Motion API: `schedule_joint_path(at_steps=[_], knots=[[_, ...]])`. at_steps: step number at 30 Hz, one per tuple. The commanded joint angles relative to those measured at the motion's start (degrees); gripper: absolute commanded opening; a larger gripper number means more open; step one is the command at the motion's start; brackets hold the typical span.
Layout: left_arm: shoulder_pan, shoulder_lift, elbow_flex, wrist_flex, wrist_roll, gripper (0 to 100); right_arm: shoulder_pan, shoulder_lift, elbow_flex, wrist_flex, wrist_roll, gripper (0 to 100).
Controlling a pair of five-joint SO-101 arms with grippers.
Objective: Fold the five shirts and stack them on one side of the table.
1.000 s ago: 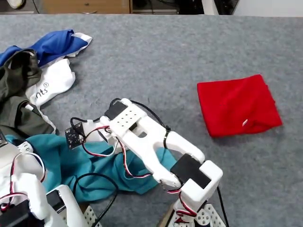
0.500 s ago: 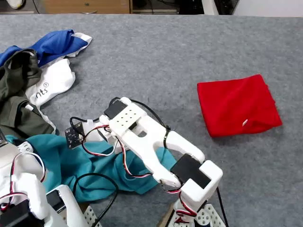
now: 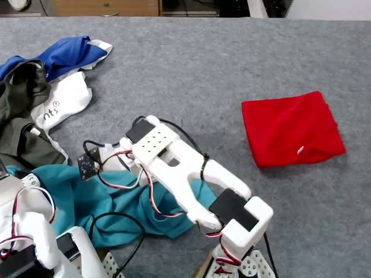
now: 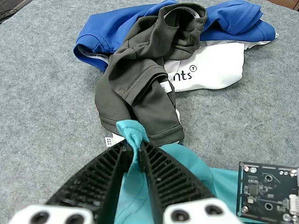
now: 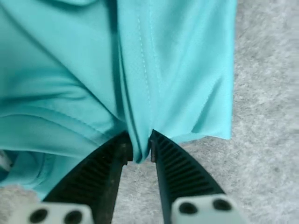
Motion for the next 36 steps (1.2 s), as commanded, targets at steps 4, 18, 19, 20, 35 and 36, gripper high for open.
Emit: schedule_joint_path(at_steps=[4, 18, 19, 20, 35, 36], knots=[[-0.7, 0.1, -0.1, -0.8, 0.0, 2, 0.9, 0.3, -2.8, 0.4, 1.6, 8.8], [-0.7, 0.1, -0.1, -0.8, 0.0, 2, 0.9, 0.3, -2.9, 0.0, 1.6, 0.4], [-0.7, 0.1, -0.1, -0.8, 0.0, 2, 0.9, 0.3, -2.9, 0.0, 1.6, 0.4], [-0.7, 0.1, -0.1, -0.8, 0.0, 2, 0.9, 0.2, -3.0, 0.0, 1.4, 0.4], [-0.8, 0.0, -2.8, -7.9, 0.0, 2, 8.2, -5.8, -32.6, 16.8, -2.1, 0.4], [-0.8, 0.0, -2.8, -8.6, 0.1, 2, 9.5, -7.4, -35.6, 18.7, -2.5, 0.4]])
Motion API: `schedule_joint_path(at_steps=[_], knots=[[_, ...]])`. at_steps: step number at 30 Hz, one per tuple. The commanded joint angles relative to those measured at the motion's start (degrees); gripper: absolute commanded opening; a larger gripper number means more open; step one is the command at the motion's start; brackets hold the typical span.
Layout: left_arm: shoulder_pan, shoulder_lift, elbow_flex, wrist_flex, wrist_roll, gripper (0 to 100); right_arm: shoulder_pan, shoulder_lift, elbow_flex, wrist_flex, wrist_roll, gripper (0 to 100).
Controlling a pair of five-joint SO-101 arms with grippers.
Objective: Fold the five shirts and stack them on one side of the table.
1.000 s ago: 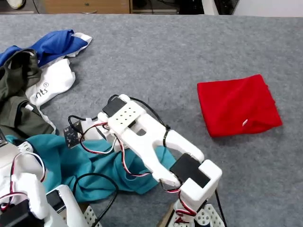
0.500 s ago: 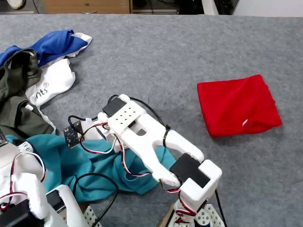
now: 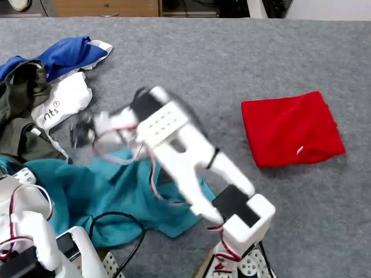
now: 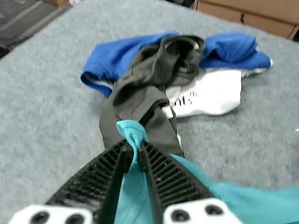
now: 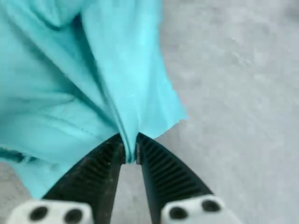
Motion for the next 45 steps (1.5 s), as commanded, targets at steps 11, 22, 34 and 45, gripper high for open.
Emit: schedule_joint_path(at_steps=[11, 22, 34, 45], knots=[[9.9, 0.4, -14.5, -9.1, 9.7, 2, 16.8, -28.4, -37.7, 13.4, -7.6, 0.4], [18.8, 0.4, -17.8, -16.0, 17.1, 2, 36.5, -39.9, -51.1, 8.4, -13.8, 0.4], [23.2, 0.4, -18.0, -15.8, 16.8, 2, 42.9, -42.0, -53.1, -11.1, -8.4, 0.4], [23.5, 0.4, -33.6, -6.1, 16.8, 2, 42.9, -44.0, -53.8, -13.2, -6.4, 0.4]])
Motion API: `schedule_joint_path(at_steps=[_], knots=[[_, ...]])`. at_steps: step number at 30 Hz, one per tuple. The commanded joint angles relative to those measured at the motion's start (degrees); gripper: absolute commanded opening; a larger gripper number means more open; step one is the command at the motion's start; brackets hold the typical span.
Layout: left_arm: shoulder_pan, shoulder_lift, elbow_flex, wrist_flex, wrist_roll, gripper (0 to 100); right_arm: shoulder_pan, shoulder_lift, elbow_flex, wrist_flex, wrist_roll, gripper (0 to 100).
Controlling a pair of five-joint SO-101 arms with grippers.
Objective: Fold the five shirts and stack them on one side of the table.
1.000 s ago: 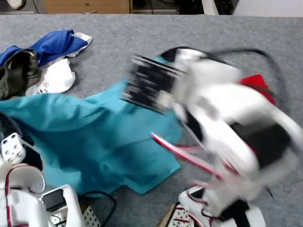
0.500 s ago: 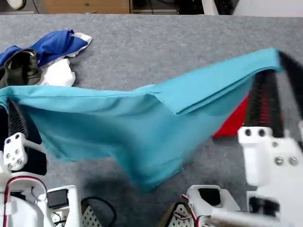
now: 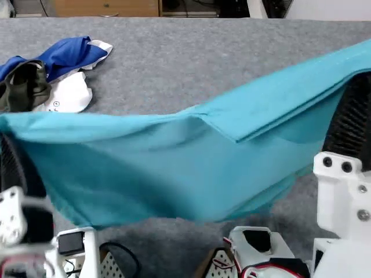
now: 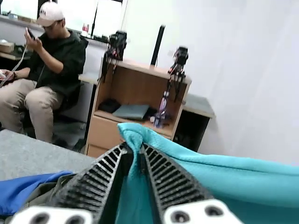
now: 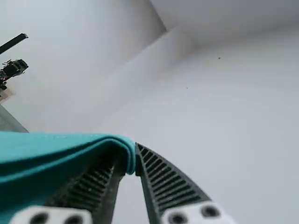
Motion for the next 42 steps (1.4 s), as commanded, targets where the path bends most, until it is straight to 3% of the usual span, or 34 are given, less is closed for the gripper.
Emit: schedule_joint_path(at_steps=[1, 9, 14, 21, 25, 33, 42], knots=[[0.7, 0.6, -7.2, 4.9, 0.3, 2, 0.7, -2.2, -0.7, -1.1, 0.8, 0.4], [1.3, 6.3, -9.8, 14.3, 0.4, 2, 0.6, -3.8, 0.3, 2.3, 0.8, 0.4], [6.9, 16.3, -9.2, 16.0, 0.4, 2, 0.5, -1.8, 11.3, 2.7, 0.8, 0.4], [6.9, 35.8, -2.5, 2.5, 0.4, 2, -1.0, 5.4, 27.6, -5.9, -0.7, 0.4], [6.9, 45.3, 0.3, -4.7, 0.4, 2, -1.1, 9.3, 29.2, -15.3, -5.7, 0.4], [6.8, 51.4, 0.1, -12.0, 0.4, 2, -4.2, 13.8, 29.0, -24.4, -5.5, 0.4], [-1.0, 51.4, -18.6, -1.7, 2.2, 2, -8.7, 11.8, 20.8, -24.3, 8.1, 0.4]])
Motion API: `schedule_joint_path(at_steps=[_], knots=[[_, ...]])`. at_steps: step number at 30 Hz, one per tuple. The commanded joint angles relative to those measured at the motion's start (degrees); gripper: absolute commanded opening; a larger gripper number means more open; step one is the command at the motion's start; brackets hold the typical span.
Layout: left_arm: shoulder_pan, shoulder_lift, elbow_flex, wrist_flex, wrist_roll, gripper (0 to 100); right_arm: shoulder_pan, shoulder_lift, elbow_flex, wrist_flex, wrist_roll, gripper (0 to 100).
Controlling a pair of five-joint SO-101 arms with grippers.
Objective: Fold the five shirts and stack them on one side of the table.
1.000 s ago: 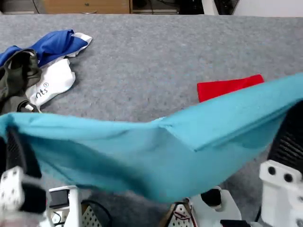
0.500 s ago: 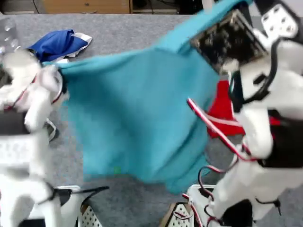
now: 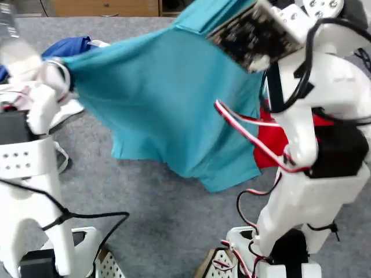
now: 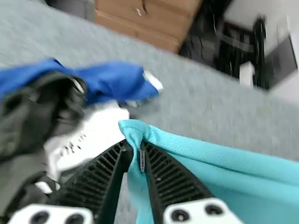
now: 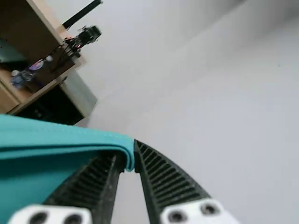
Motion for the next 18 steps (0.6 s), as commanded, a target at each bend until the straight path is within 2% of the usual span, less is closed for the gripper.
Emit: schedule_joint_path(at_steps=[1, 8, 13, 18], knots=[[-4.1, -0.2, -11.1, 4.8, 0.7, 2, -2.2, -2.0, -5.1, -1.8, 6.2, 0.4], [-4.7, -0.2, -22.0, 16.4, -0.8, 2, -4.1, -6.0, -7.5, -1.8, 12.7, 0.4], [-4.7, -0.3, -27.4, 24.1, -3.2, 2, -4.1, -10.2, -7.3, -1.1, 13.5, 0.4], [-4.7, -0.3, -34.3, 30.3, -3.3, 2, -4.1, -13.1, -7.2, 4.0, 13.5, 0.4]])
